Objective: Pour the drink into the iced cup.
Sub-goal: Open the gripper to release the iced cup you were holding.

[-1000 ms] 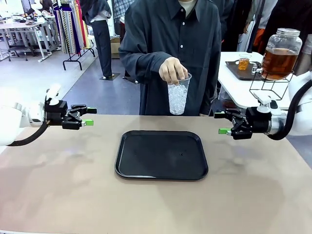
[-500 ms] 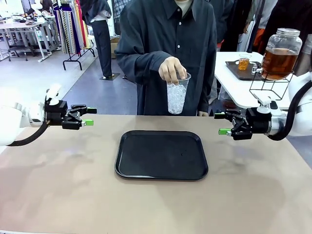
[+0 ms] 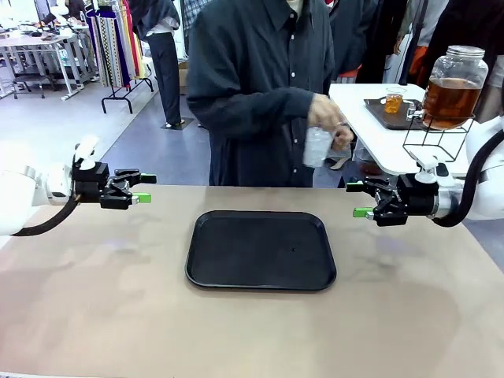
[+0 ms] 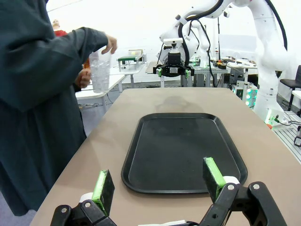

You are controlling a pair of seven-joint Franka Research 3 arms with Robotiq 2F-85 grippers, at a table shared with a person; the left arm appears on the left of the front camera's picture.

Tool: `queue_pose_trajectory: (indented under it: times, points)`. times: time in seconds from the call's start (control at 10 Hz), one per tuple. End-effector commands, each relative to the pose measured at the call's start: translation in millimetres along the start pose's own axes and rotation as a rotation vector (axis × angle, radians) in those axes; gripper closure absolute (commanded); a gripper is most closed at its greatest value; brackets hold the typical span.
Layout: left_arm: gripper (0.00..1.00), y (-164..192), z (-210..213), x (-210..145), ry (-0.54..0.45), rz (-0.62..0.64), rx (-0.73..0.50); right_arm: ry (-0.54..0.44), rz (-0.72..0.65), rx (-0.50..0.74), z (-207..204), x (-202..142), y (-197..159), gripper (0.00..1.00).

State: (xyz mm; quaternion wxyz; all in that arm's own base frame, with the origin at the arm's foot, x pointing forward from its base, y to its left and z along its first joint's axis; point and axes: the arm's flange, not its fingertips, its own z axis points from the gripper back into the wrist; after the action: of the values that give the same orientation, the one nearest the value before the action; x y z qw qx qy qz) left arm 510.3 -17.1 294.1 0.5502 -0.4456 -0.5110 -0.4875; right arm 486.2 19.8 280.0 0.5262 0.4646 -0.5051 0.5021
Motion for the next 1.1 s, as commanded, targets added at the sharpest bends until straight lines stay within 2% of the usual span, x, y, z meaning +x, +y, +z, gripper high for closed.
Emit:
queue_pose_trajectory:
  times: [0.0, 1.0]
  points:
    - [0.00, -0.3, -0.6, 1.9, -0.006, 0.005, -0.001, -0.002, 0.006, 0.003, -1.6, 3.4, -0.2, 0.00]
    - [0.00, -0.3, -0.6, 1.9, -0.006, 0.005, -0.001, -0.002, 0.006, 0.003, -1.6, 3.4, -0.2, 0.00]
